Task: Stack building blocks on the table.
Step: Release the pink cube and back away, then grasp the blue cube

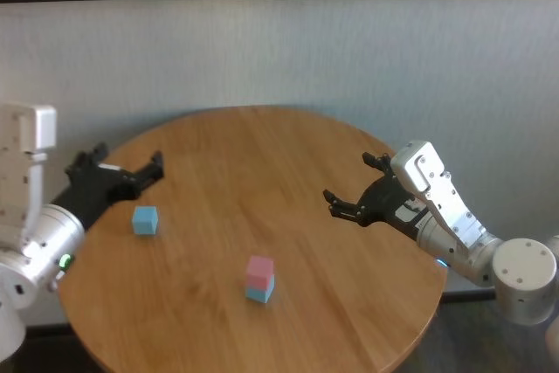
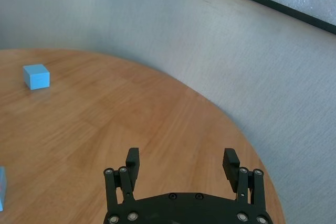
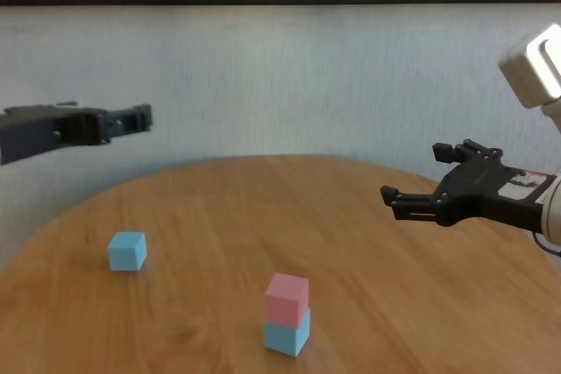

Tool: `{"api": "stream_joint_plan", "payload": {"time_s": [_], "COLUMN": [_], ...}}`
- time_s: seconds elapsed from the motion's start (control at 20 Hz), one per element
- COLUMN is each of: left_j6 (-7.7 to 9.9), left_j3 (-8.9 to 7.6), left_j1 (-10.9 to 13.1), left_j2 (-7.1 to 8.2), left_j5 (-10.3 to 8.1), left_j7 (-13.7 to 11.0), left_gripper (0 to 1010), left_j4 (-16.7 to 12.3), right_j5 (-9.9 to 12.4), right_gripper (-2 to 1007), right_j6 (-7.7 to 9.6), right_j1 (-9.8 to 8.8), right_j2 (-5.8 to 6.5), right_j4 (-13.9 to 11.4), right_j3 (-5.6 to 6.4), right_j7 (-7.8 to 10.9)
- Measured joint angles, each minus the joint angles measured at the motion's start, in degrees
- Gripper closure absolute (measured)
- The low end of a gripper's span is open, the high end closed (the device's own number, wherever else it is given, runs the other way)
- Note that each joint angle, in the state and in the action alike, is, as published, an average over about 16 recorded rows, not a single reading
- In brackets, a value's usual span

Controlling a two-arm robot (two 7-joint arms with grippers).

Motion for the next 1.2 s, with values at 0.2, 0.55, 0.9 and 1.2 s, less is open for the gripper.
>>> {"api": "stream_joint_plan", "payload": {"time_s": [0.2,0.55,0.9,1.2], "left_j6": [4.04,8.41,9.32,8.04], "left_j3": [0.72,2.47,3.40,3.85], "left_j1": [-0.1,-1.6,-3.9,-6.2], "left_j2": [-0.76,-1.83,-2.71,-3.74], "left_j5": [0.59,2.58,4.91,6.56], "left_j7": [0.5,0.3,-0.6,-1.8], "left_gripper": [11,11,11,11], "left_j4": [-0.3,2.4,7.5,12.5], "right_j5": [0.1,0.2,0.2,0.2], "right_gripper": [4,4,4,4], "right_j6": [0.29,0.60,0.75,0.81], "right_j1": [0.03,0.07,0.10,0.12], "right_j2": [-0.04,-0.07,-0.10,-0.12], "right_j4": [-0.1,-0.2,-0.3,-0.3], "right_j3": [-0.06,-0.12,-0.16,-0.18], "right_j7": [-0.05,-0.11,-0.15,-0.17]}}
